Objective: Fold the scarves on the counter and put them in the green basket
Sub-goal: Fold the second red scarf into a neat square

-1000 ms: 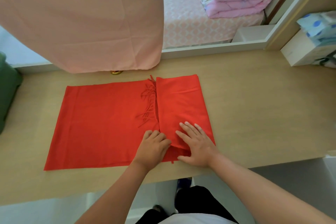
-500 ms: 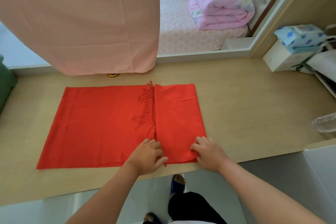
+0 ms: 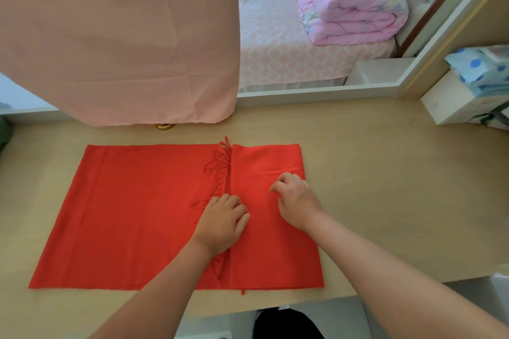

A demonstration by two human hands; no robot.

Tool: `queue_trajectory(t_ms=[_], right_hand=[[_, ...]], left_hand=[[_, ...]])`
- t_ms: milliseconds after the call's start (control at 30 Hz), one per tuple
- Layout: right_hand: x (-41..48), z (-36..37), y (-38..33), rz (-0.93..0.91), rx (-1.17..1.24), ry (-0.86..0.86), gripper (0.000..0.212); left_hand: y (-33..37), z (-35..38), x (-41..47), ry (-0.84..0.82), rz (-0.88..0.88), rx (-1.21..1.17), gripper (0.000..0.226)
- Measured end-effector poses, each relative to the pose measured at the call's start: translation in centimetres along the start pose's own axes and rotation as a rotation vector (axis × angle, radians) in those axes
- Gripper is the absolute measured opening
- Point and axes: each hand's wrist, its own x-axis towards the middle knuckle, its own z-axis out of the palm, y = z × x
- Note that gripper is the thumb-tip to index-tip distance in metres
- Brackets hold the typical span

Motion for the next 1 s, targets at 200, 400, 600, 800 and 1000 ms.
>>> queue_trajectory(t_ms=[200, 400, 600, 800, 1000], right_hand=[[6.6, -0.2, 1.5, 0.141, 0.023, -0.092, 0.05], [8.7, 1.2, 4.9, 0.102, -0.115, -0.342, 0.074], [11.7, 0.9, 7.1, 0.035, -0.191, -0.342, 0.074], [12.3, -0.9, 4.4, 0.144, -0.193, -0.284, 0.07], [11.3, 0.6, -4.4, -0.049, -0.049, -0.159, 0.05]], left_hand=[[-2.7, 1.6, 8.8, -0.008, -0.045, -0.063, 0.044], [-5.6, 2.8, 11.7, -0.303, -0.249, 0.049, 0.093], [-5.9, 4.1, 13.0, -0.26, -0.331, 0.029, 0.094], [-5.7, 1.8, 11.2, 0.014, -0.373, -0.147, 0.07], [-9.3, -1.9, 4.9, 0.117, -0.568, -0.132, 0.056]])
